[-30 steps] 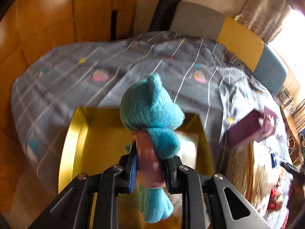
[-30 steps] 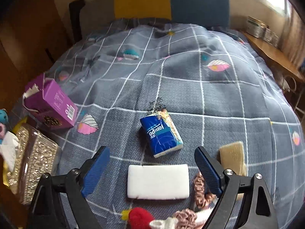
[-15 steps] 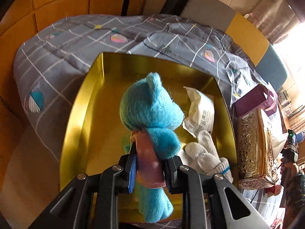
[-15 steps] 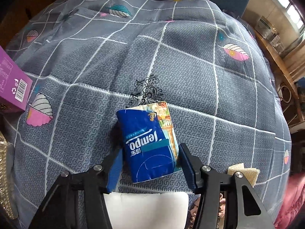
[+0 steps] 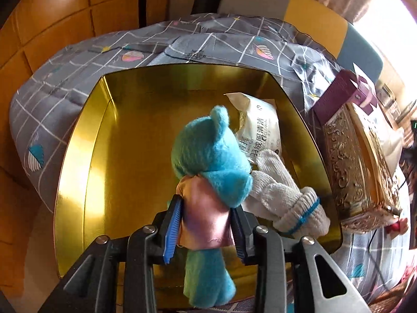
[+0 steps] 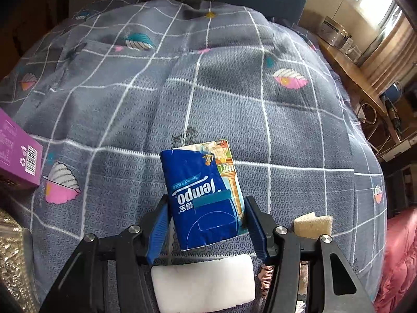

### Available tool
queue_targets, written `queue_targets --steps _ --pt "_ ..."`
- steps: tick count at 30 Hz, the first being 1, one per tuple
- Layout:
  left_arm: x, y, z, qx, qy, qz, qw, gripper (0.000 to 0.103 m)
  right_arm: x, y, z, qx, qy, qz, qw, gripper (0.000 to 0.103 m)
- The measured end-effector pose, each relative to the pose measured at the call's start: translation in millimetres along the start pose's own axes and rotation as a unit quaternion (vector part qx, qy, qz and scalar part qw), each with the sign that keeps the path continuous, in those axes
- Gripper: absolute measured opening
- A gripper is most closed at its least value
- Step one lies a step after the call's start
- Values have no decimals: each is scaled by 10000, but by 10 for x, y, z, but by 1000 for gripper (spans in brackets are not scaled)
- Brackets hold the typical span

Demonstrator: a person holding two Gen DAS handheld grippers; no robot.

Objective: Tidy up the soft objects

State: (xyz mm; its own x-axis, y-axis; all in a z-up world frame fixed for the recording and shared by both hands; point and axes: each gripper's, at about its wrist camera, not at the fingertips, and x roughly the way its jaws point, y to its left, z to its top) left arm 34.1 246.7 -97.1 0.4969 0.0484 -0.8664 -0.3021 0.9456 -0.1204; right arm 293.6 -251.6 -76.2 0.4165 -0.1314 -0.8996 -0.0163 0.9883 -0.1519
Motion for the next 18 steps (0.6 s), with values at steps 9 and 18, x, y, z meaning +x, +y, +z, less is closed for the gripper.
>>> queue_targets --steps 9,18 --pt "-213 -18 -77 275 -288 42 9992 40 -734 533 363 -105 -717 515 9960 56" --pt "-428 -40 -158 580 -612 93 9964 40 -1297 1343 524 -419 -1039 1559 9814 56"
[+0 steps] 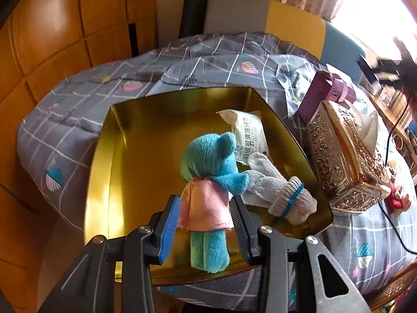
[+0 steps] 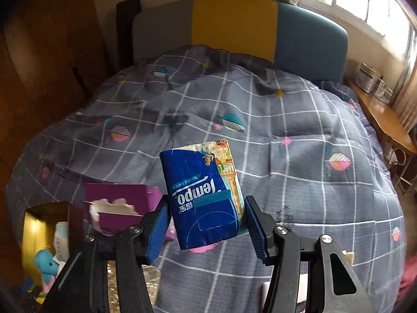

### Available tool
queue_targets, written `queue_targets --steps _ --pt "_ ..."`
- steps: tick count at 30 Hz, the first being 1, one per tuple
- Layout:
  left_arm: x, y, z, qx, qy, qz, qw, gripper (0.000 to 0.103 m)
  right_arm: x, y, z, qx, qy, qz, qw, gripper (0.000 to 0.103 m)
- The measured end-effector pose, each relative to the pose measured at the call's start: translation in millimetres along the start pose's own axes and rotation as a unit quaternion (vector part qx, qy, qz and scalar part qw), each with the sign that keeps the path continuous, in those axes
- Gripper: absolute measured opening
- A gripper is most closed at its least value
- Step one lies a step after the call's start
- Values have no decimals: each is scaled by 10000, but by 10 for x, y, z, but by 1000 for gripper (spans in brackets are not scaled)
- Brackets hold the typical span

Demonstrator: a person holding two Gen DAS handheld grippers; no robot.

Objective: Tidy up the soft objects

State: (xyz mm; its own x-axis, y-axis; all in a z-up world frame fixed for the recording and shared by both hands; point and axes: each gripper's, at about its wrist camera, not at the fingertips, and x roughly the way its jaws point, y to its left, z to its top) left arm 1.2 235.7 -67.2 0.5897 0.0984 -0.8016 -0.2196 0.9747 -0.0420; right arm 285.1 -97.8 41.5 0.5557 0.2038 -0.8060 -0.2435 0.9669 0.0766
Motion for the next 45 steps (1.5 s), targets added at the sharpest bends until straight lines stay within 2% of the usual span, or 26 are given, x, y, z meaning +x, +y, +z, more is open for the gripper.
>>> queue_targets --steps 5,10,15,20,25,26,29,33,36,37,38,45 --pt "-100 7 -25 96 -140 3 9999 40 -47 810 -22 -680 -9 794 9945 56" --pt "-155 39 -46 105 -211 -9 9997 40 -24 1589 -213 -1448 180 1372 9797 56" --pt "-186 85 -74 107 -275 -15 9996 40 29 2246 -507 -2159 485 1897 9566 56" --pt "-212 127 -110 129 -338 -48 9993 40 198 2693 -888 -2685 1043 2396 9271 57" --pt "-241 265 -160 -96 -399 -171 9990 40 478 3050 -1343 -3129 1701 2467 9013 57" --pt "-235 304 -164 -173 -399 -163 9989 40 543 3091 -1400 -3150 1767 2395 9012 57" --pt "-212 364 -167 -285 -400 -131 9987 40 719 3139 -1415 -2872 1820 2309 9117 57" --pt "-188 367 -167 -311 -386 -127 9987 40 857 3184 -1355 -2481 1461 1999 9366 58" --pt "-176 351 -165 -265 -375 -103 9989 40 935 3183 -1327 -2229 1305 1924 9467 64" --pt "-178 351 -168 -264 -377 -100 9989 40 958 3175 -1338 -2152 1293 1905 9490 73" --pt "-179 353 -167 -267 -382 -80 9989 40 969 3163 -1338 -2090 1289 1924 9501 75" --pt "-180 335 -139 -260 -376 75 9989 40 748 2968 -1386 -2058 937 1872 9559 75"
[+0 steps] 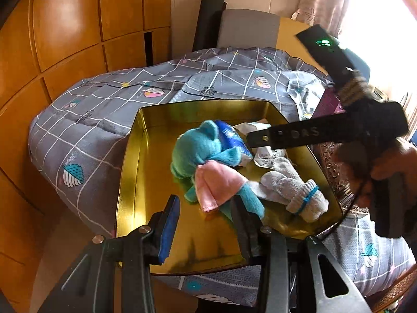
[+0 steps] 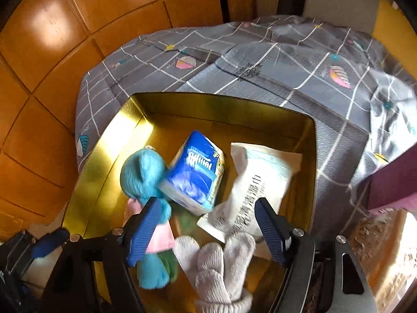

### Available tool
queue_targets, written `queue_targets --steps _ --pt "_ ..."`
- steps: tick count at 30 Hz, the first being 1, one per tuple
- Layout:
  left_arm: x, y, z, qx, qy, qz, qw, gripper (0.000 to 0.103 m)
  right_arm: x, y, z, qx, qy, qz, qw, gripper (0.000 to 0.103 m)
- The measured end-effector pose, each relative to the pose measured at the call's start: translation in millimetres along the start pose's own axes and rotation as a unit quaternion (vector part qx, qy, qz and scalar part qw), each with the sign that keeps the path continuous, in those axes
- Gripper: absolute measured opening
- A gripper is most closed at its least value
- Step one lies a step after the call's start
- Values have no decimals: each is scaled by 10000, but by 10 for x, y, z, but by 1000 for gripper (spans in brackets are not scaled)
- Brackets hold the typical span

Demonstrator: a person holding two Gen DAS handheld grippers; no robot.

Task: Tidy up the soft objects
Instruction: 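Drop the blue Tempo pack into the gold tray from the right gripper, then move both tools back toward the remaining items on the bed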

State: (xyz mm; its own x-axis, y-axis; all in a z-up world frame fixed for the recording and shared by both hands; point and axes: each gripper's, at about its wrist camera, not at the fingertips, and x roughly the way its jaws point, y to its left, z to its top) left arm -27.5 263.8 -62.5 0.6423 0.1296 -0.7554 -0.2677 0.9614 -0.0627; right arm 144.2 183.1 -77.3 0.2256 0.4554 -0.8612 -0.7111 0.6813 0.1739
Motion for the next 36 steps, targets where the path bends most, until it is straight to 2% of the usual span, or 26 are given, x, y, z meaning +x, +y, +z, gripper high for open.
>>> queue_targets --steps 10,19,27,36 --pt "-98 -145 30 251 -142 130 9995 40 -497 -55 -306 14 -784 -448 9959 77" --pt "-223 -334 82 586 -359 104 9976 40 -1114 -216 -682 152 -1624 -826 9831 80" --pt "-289 -575 125 885 -465 -42 9950 40 -1645 -686 -1065 777 -2063 -1180 9682 81" --pt "-378 -978 182 1390 -618 -302 9879 40 -2174 -1374 -1647 1623 -2217 -1921 9421 84"
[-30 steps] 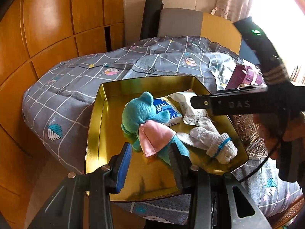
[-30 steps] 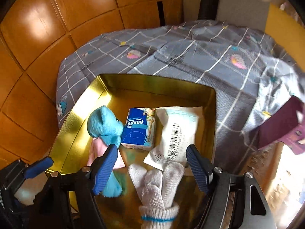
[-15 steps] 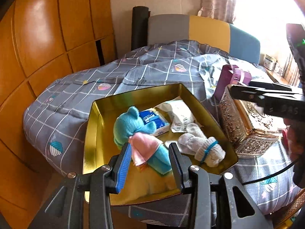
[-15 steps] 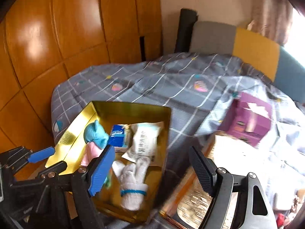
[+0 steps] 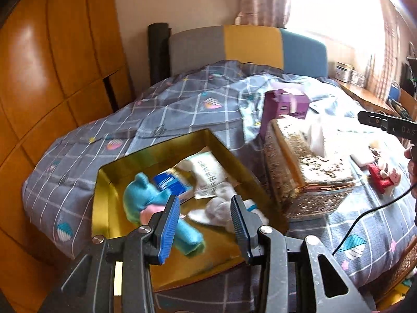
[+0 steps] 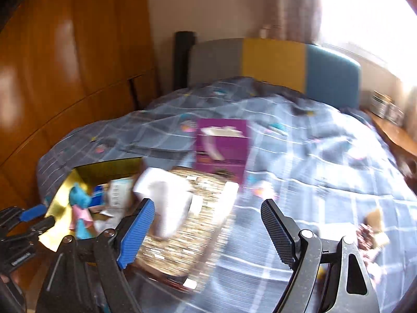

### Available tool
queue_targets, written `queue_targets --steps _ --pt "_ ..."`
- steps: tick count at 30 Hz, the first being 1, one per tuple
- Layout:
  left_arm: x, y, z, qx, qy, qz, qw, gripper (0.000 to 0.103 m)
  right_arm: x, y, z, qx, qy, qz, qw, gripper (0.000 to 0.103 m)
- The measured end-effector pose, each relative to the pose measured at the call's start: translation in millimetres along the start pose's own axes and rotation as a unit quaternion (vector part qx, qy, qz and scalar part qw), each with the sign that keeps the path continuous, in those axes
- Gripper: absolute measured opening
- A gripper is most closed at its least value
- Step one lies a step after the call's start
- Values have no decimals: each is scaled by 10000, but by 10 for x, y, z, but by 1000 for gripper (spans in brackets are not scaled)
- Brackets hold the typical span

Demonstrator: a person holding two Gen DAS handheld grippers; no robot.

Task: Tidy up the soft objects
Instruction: 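Move both tools back toward the remaining items on the bed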

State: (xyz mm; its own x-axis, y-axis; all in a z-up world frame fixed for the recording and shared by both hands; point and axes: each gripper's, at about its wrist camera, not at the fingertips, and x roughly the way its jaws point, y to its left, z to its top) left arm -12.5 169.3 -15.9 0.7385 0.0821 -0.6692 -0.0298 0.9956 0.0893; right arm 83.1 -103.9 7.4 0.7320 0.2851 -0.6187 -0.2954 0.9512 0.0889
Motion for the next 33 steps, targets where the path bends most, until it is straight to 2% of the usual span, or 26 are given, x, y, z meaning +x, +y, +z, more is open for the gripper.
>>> queue_targets --steps 5,10,14,18,21,23,25,26,33 --pt "-15 -265 139 320 -107 -185 9993 40 -223 -621 -70 551 -135 -565 9968 84" --pt "-37 -546 256 633 -196 -363 9971 40 -459 -1263 -172 1151 -308 -1224 9853 88" --pt "-56 -792 339 878 -259 -495 9946 40 -598 -1757 -293 1692 -400 -1785 9685 89" --pt "-61 -1047 412 1162 -322 -600 9909 40 -658 -2237 -459 2256 -506 -2376 9434 89" --pt "-51 -1214 477 1336 -347 -677 9881 40 -681 -2510 -652 2711 -567 -2584 9255 89" --pt "-22 -1336 517 1442 -336 -716 9864 40 -657 -2673 -788 3125 -367 -2572 9137 89" --pt "-2 -1443 545 1515 -340 -807 9846 40 -699 -2824 -856 3631 -497 -2267 9024 89" --pt "2 -1501 558 1539 -350 -855 9838 40 -719 -2847 -872 3700 -526 -2285 8989 89" --pt "110 -1906 637 1681 -159 -1231 9779 40 -781 -2918 -957 4110 -671 -2047 8858 89"
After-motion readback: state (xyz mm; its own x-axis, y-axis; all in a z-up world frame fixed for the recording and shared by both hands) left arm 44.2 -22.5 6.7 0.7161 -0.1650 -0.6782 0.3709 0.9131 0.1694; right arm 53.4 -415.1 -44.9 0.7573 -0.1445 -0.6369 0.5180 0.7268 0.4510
